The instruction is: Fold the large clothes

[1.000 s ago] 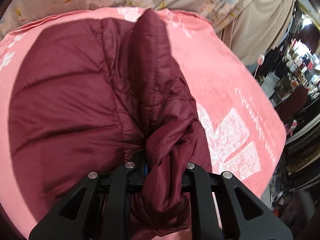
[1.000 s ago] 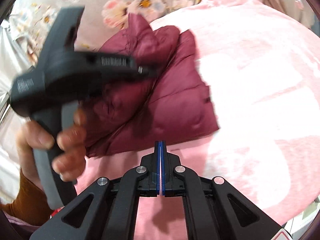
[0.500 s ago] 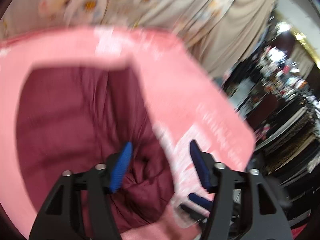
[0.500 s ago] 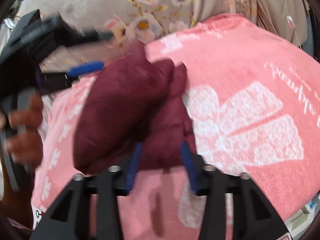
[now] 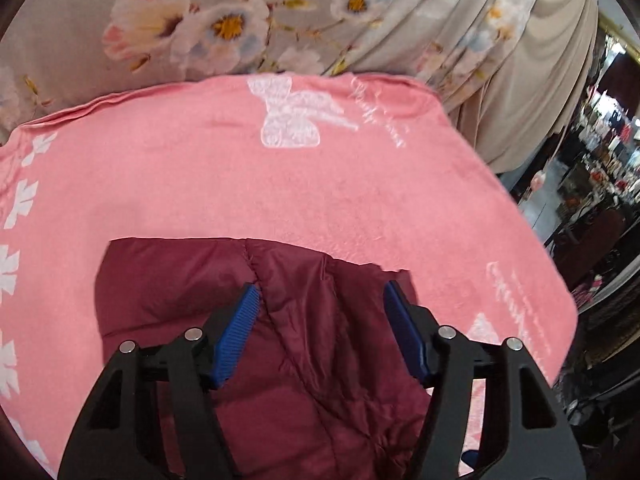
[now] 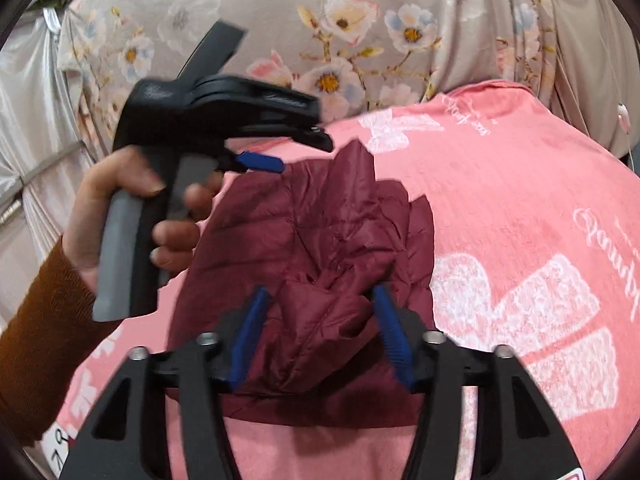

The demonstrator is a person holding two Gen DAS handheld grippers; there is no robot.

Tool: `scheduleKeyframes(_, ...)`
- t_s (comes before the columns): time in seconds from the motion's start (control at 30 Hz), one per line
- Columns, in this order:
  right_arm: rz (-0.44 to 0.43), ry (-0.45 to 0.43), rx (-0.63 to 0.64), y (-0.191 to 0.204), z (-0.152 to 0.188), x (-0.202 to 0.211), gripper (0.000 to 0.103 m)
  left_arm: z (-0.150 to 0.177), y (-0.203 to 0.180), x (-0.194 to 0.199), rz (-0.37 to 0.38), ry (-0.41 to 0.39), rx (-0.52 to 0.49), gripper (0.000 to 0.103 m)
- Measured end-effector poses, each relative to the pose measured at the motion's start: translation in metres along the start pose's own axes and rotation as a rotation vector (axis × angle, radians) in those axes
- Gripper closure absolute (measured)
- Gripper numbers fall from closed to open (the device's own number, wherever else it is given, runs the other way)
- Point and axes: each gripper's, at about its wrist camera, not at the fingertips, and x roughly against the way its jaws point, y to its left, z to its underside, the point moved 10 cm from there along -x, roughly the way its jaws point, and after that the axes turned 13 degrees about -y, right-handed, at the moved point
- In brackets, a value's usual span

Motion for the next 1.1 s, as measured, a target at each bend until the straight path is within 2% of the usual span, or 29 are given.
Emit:
scheduleKeyframes(0.07, 0.001, 0.027, -0.030, -0.006, 0.009, -0.004, 0.087, 0.006, -0.002, -0.017, -0.022, 0.025, -0.026, 0.041)
scheduleKeyframes(0.17, -0.008, 0.030, -0.122, -0.022, 0.015, 0.001, 0.095, 0.019, -0.008, -0.036, -0.040, 0.052, -0.074, 0.043)
scheduleKeyframes(0.27, -0.016, 0.020, -0.203, -0.038, 0.019, 0.008, 0.096, 0.027, -0.017, -0.051, -0.039, 0.078, -0.093, 0.043)
scheduleKeyframes(0.57, 0.058, 0.104, -0.247, -0.064, 0.058, -0.004, 0.097, 0.049, -0.027, -0.091, -0.071, 0.118, -0.125, 0.044)
scheduleKeyframes(0.77, 0.082, 0.157, -0.254, -0.071, 0.076, -0.018, 0.098, 0.058, -0.028, -0.105, -0.112, 0.117, -0.158, 0.044)
scheduleKeyframes(1.1, 0.074, 0.173, -0.259, -0.079, 0.085, -0.036, 0.101, 0.069, -0.026, -0.121, -0.161, 0.086, -0.215, 0.043)
